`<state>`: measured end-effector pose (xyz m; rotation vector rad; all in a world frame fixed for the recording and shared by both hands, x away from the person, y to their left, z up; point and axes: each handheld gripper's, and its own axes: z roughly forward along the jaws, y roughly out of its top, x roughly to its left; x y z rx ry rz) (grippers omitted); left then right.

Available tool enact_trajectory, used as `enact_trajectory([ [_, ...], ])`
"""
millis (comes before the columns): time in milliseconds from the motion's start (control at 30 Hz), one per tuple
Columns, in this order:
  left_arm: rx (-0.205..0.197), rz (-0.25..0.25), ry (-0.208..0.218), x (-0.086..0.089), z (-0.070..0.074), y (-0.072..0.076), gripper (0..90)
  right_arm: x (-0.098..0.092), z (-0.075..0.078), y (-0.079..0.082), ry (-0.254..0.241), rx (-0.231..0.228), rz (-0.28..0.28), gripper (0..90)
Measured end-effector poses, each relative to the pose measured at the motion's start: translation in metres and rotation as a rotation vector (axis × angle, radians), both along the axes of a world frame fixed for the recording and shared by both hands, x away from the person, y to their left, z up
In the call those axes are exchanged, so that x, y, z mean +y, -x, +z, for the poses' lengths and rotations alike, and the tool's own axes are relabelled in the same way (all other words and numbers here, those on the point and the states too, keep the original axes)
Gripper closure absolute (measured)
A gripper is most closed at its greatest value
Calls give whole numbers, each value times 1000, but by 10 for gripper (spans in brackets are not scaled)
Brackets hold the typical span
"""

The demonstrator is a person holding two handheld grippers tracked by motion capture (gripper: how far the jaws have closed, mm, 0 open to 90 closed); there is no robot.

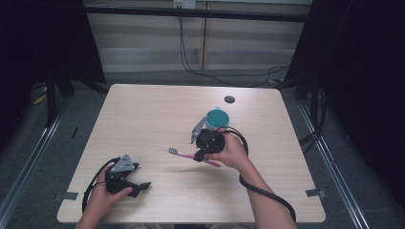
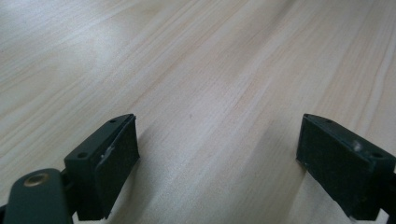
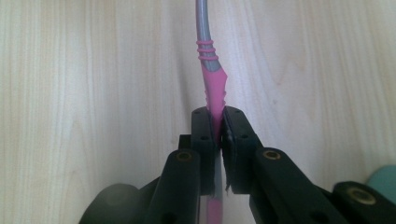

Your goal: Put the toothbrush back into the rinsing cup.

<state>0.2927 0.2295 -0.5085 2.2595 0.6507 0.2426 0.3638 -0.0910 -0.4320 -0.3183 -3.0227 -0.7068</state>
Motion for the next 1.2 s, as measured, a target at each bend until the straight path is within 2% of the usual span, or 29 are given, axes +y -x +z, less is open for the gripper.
enact_trajectory([
  [200, -1, -1, 1, 0, 0, 0, 125, -13, 4, 1, -51, -6, -32, 840],
  [233, -1, 0, -2, 0, 0, 0, 125, -18, 5, 1, -86, -3, -38, 840],
  [433, -1, 0, -2, 0, 0, 0, 125, -30, 9, 1, -120, -8, -69, 840],
  [467, -1, 0, 0, 0, 0, 0, 125, -32, 10, 0, -135, -21, -64, 840],
  [667, -2, 1, -2, 0, 0, 0, 125, -45, 15, 1, -186, -21, -119, 840],
  [700, -2, 0, 0, 0, 0, 0, 125, -50, 16, 1, -211, -14, -146, 840],
  [733, -2, 0, 0, 0, 0, 0, 125, -50, 16, 1, -211, -14, -146, 840],
  [767, -2, 1, -2, 0, 0, 0, 125, -54, 17, 1, -238, -12, -159, 841],
  [1200, -2, 1, -2, 0, 0, 0, 125, -72, 27, 5, -322, -16, -201, 840],
])
